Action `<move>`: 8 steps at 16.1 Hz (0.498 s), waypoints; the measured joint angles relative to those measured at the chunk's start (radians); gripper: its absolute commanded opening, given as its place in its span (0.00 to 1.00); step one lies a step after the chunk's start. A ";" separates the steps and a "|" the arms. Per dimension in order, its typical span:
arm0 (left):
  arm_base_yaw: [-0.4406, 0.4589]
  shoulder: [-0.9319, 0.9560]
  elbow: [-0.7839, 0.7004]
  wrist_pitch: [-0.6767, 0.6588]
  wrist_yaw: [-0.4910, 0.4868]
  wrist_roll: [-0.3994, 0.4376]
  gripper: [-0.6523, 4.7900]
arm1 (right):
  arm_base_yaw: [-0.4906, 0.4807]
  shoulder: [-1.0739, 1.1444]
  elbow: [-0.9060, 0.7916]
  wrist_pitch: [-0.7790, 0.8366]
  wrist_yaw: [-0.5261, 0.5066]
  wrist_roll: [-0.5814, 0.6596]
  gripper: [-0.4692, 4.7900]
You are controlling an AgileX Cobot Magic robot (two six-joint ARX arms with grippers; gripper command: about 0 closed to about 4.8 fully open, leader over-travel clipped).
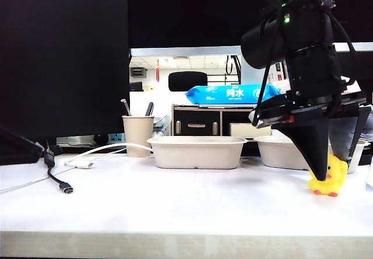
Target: Put the dolls with similar colors into the same paper box, while dolls with different colors go into separate paper boxes.
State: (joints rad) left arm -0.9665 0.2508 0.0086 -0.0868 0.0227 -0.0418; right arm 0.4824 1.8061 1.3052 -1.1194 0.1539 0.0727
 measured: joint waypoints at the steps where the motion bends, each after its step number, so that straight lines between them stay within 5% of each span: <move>1: 0.000 0.000 0.000 0.000 0.000 0.000 0.11 | 0.000 -0.001 0.000 0.003 0.000 0.000 0.47; 5: 0.000 0.000 0.000 0.000 0.000 0.000 0.11 | -0.001 0.000 0.000 0.007 -0.012 0.000 0.45; 6: 0.000 0.000 0.000 0.000 0.000 0.000 0.11 | -0.001 0.000 0.000 0.008 -0.012 0.000 0.31; 8: 0.000 0.000 0.000 0.000 0.000 0.000 0.11 | 0.000 -0.006 0.003 0.015 -0.016 -0.001 0.29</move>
State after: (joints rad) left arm -0.9665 0.2508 0.0086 -0.0868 0.0227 -0.0418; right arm 0.4820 1.8004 1.3079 -1.1042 0.1379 0.0715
